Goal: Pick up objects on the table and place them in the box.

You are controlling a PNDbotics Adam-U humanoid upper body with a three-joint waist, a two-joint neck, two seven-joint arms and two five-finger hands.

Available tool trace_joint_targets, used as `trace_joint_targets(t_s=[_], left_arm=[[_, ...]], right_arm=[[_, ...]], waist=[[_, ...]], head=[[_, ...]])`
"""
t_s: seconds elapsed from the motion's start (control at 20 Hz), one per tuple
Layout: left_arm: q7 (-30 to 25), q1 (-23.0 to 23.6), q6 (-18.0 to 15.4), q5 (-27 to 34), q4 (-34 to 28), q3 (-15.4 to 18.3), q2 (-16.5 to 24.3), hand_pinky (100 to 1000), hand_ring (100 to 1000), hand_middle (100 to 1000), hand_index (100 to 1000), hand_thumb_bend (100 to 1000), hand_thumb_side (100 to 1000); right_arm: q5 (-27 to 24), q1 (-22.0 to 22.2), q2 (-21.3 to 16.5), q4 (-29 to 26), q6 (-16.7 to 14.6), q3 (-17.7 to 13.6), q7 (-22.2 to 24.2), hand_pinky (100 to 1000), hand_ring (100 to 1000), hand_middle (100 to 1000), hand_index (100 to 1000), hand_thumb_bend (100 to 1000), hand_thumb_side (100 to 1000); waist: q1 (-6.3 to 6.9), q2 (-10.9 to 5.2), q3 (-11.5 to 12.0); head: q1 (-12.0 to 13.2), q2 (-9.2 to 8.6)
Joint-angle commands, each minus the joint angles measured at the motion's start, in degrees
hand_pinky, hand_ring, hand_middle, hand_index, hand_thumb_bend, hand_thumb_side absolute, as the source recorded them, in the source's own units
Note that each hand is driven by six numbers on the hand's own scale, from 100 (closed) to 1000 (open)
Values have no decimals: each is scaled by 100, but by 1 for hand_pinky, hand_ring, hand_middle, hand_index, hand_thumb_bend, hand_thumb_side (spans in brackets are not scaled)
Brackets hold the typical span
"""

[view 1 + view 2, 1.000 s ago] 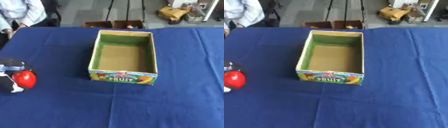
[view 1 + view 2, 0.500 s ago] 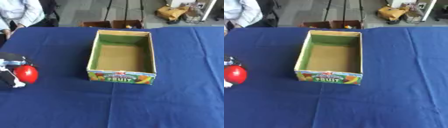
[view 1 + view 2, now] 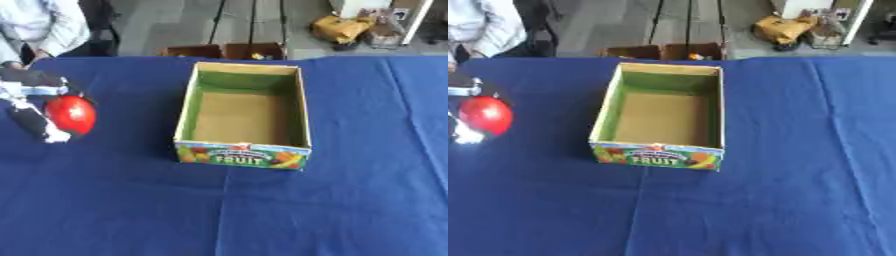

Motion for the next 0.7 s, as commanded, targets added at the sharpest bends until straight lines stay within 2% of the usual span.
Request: trace_joint_targets(t_s=[0.05, 0.7], left_arm=[[-794, -394, -851, 25, 80, 13, -158, 418, 723, 737, 688, 100, 317], [-794, -1618, -930, -166, 622, 41, -1369, 366, 686, 702, 653, 100, 325]], right_arm=[[-32, -1, -91, -86, -30, -18, -52, 747, 779, 577, 782, 100, 873], [-107, 28, -94, -86, 7, 20, 16, 748, 780, 576, 784, 100, 862]], waist=[[16, -133, -5], [75, -232, -143]], head=[[-12, 50], [66, 39]])
